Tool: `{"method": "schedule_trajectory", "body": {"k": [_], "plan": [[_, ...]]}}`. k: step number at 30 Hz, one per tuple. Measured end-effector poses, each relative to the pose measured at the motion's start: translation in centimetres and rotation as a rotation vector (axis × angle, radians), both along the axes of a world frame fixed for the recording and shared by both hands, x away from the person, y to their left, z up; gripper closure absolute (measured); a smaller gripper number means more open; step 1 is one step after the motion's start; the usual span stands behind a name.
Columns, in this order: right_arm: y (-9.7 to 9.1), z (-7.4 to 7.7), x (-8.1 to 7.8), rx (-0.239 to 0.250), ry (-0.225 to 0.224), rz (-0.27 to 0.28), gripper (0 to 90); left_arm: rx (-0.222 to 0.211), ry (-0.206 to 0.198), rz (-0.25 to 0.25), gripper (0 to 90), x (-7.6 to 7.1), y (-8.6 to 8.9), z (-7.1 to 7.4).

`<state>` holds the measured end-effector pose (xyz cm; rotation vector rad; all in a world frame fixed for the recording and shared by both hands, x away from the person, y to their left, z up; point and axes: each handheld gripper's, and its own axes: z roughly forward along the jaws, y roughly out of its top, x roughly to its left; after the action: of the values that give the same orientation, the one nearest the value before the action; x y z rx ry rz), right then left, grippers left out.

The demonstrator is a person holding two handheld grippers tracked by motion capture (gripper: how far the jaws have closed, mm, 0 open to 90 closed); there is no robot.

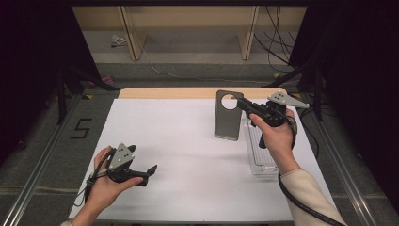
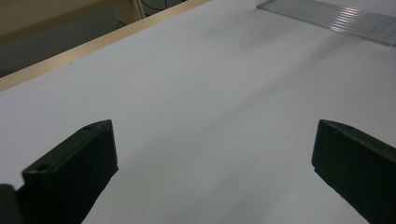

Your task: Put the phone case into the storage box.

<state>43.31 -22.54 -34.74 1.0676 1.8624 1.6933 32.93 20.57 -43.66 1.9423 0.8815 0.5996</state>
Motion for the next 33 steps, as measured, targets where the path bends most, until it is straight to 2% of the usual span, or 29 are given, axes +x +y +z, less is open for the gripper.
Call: {"method": "schedule_trajectory", "body": {"k": [33], "plan": [[-2.2,0.7,0.3,-0.010,-0.020,-0.058,82.8,-0.003,0.001,-0.001,0.0,0.0,0.0,0.0]]}}
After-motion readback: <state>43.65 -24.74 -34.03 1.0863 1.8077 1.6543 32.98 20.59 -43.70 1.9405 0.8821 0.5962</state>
